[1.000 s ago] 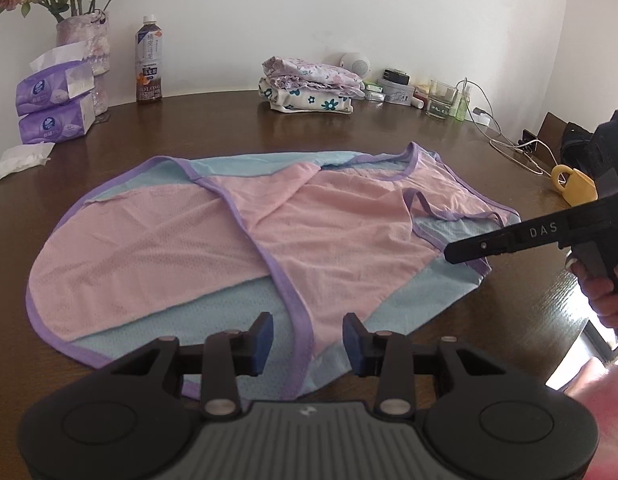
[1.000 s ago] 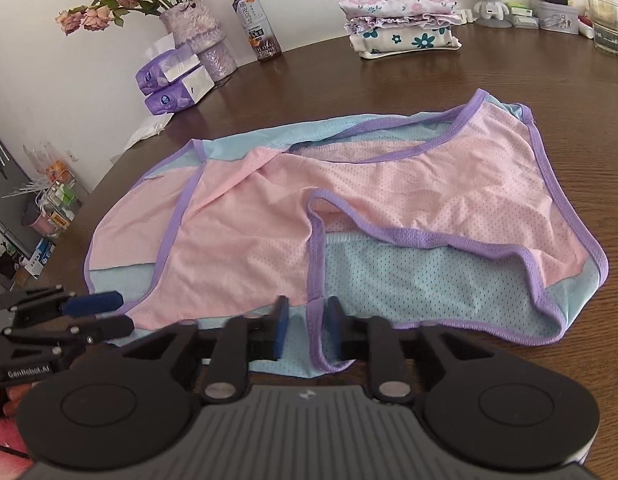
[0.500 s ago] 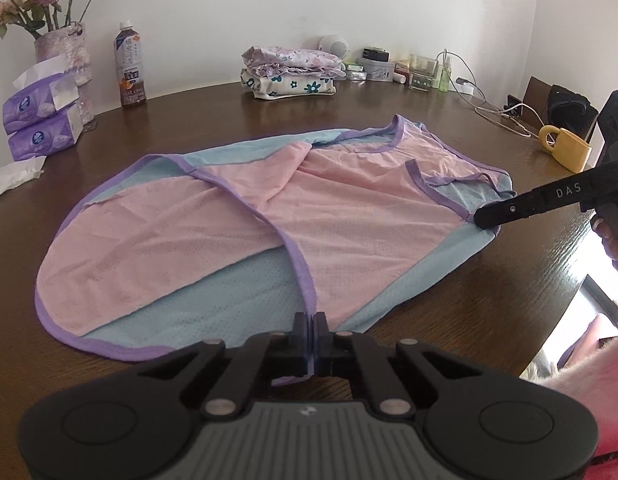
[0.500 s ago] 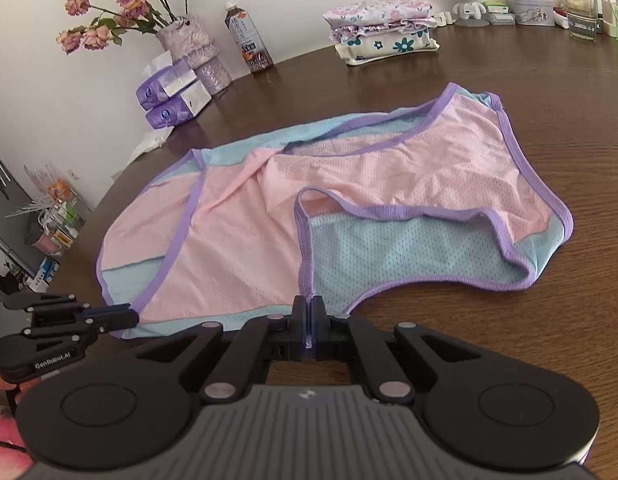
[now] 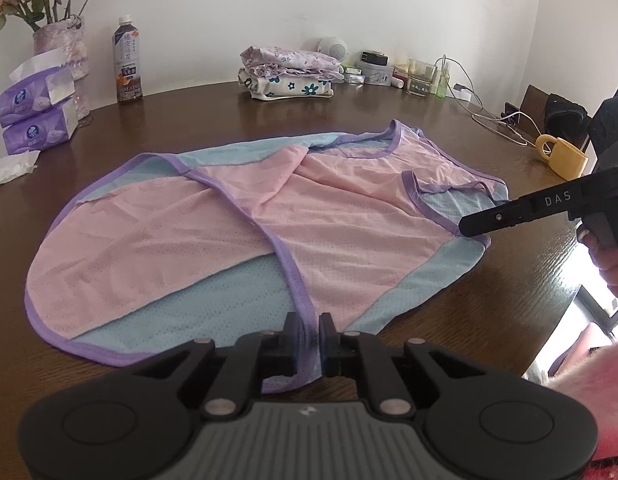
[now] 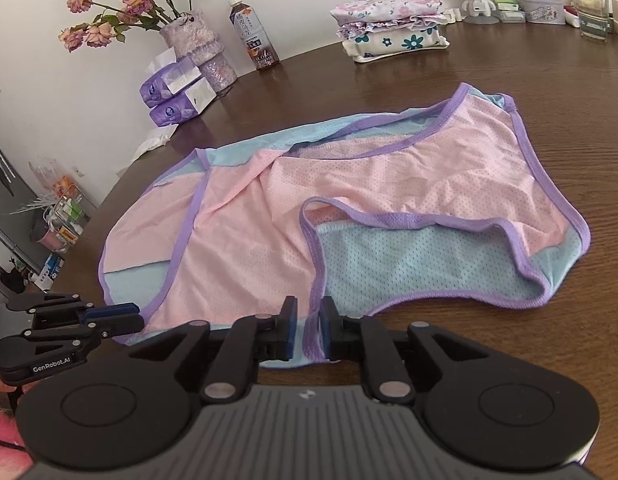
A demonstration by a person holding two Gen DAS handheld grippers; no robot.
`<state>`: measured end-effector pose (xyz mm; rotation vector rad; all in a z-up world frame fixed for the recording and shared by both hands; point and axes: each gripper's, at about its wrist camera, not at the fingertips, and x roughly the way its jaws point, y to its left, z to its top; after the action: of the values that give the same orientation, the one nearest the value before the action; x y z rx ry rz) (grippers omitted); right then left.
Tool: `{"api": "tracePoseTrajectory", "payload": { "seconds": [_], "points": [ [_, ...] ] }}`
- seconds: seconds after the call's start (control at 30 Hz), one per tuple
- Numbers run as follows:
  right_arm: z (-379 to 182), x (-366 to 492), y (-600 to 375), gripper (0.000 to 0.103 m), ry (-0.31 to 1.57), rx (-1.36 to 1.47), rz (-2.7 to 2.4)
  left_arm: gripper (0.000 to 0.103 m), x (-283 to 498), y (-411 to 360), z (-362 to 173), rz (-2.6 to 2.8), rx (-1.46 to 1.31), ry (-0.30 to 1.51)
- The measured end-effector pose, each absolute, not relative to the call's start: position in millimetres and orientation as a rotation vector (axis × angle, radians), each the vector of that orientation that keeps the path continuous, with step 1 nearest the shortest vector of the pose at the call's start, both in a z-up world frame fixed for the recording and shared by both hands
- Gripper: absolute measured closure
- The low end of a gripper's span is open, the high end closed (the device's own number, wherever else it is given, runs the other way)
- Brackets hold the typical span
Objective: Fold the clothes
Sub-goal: 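Lift the gripped lavender edge with both grippers and pull it back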
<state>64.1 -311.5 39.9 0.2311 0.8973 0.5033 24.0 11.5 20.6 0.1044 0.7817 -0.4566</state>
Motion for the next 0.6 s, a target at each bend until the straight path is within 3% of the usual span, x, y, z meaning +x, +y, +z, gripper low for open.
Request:
{"api": "tracePoseTrajectory", "payload": {
  "seconds": [0.1,0.17,0.23,0.37,0.5,0.53,0.6],
  "points": [
    [37.8,74.0,-303.4,0.088,0.909,0.203,0.498,0.089,32.4,9.9,20.1,-0.438,0.101,0.782],
    [37.4,75.6,-299.2,0.093,0.907,0.168,0.497,0.089,34.8,6.7,18.9,-0.439,0.120,0.782],
    [38.1,74.3,-297.4,0.098,0.893,0.137,0.483,0.099,34.4,3.6,16.2,-0.452,0.139,0.785],
    [38.3,77.3,-302.3,0.097,0.901,0.136,0.477,0.098,33.9,0.8,15.9,-0.450,0.156,0.779],
    [50.5,88.0,-304.1,0.091,0.878,0.156,0.506,0.088,43.0,7.6,28.1,-0.441,0.124,0.752],
    [56.0,92.2,-303.5,0.087,0.860,0.154,0.511,0.077,48.1,8.8,32.9,-0.428,0.130,0.736],
    [65.2,103.3,-299.0,0.080,0.823,0.127,0.512,0.066,61.1,10.5,41.0,-0.398,0.146,0.699]
  ]
}}
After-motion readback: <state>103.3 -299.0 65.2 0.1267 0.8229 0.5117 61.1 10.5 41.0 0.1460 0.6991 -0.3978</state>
